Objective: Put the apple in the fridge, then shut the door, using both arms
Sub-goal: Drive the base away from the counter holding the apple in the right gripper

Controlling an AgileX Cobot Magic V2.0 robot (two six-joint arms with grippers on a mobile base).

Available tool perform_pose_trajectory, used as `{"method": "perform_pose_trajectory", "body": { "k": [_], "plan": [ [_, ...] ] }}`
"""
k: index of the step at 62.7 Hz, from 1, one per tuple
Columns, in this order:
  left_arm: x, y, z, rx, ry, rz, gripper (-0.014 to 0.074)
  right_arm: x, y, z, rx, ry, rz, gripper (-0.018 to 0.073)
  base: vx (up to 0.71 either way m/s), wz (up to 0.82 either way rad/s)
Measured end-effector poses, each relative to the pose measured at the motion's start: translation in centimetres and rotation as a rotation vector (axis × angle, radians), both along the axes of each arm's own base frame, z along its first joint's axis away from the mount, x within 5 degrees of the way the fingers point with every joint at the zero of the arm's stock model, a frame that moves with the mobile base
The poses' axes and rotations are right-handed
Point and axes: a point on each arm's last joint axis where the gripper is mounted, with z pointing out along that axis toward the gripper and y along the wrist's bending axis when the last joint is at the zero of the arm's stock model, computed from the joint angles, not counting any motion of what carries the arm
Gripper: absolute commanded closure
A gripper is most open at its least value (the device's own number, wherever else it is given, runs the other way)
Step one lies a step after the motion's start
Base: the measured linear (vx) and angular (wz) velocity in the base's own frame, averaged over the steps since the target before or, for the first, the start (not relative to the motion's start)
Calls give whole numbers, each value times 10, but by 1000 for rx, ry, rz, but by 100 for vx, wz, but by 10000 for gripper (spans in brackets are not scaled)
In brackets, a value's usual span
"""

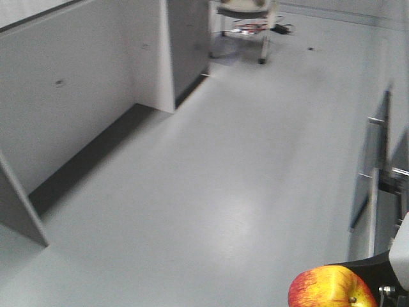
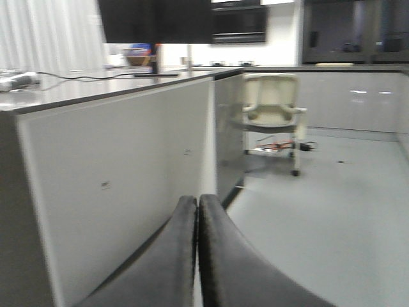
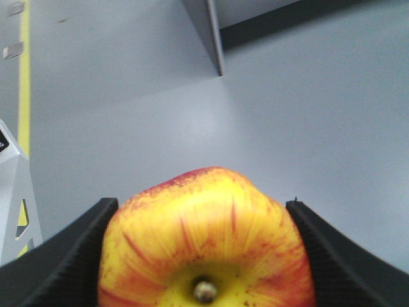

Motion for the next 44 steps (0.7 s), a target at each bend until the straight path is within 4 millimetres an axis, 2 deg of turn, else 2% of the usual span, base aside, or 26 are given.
{"method": "perform_pose_trajectory", "body": {
  "k": [17, 44],
  "plan": [
    [0, 0, 0, 0, 0, 0, 603, 0, 0, 0, 1, 0, 0, 124, -2, 59],
    [0, 0, 0, 0, 0, 0, 603, 0, 0, 0, 0, 1, 0, 124, 0, 44]
  ]
}}
